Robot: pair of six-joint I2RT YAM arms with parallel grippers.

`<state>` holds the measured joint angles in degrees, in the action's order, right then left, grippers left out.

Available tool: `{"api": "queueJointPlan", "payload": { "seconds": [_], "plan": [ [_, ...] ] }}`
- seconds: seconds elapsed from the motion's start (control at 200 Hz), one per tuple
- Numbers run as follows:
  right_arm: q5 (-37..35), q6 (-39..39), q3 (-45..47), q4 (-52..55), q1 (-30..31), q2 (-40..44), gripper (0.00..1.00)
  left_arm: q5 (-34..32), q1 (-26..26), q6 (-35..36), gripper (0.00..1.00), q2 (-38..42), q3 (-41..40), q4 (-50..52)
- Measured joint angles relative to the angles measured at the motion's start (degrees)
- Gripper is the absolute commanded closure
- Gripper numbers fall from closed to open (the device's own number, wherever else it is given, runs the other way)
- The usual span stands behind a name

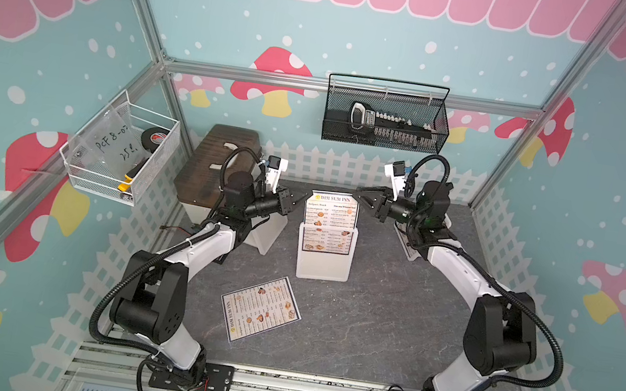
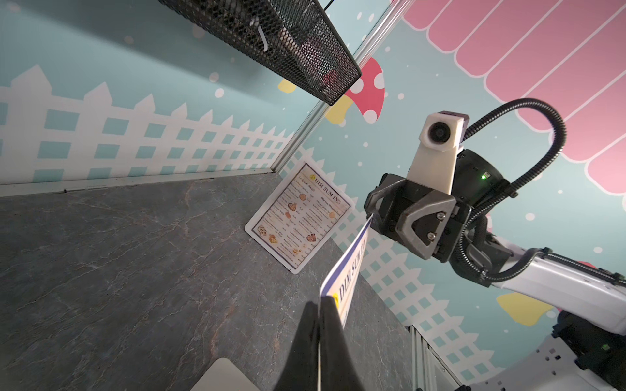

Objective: Insert the menus into the narrow rack
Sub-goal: Insert the menu into the narrow rack.

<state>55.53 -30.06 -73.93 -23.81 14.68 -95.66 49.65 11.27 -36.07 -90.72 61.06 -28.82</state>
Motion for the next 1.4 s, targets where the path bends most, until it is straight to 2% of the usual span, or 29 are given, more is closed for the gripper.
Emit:
{"api": "queueJointPlan", "payload": {
  "seconds": [0.155,0.385,1.401],
  "plan": [
    [-3.02,4.02,0.00,5.66,0.00,2.80,0.65,-0.13,0.00,2.05,1.00,0.90,0.00,1.60],
    [-4.98,6.10,0.00,9.29,0.00,3.28,0.65,-0.13,0.00,2.23,1.00,0.90,-0.35,1.46],
    [-6.43,7.87,0.87,11.93,0.00,5.55,0.64,-0.13,0.57,0.66,1.00,0.87,-5.33,-3.32]
  ]
}}
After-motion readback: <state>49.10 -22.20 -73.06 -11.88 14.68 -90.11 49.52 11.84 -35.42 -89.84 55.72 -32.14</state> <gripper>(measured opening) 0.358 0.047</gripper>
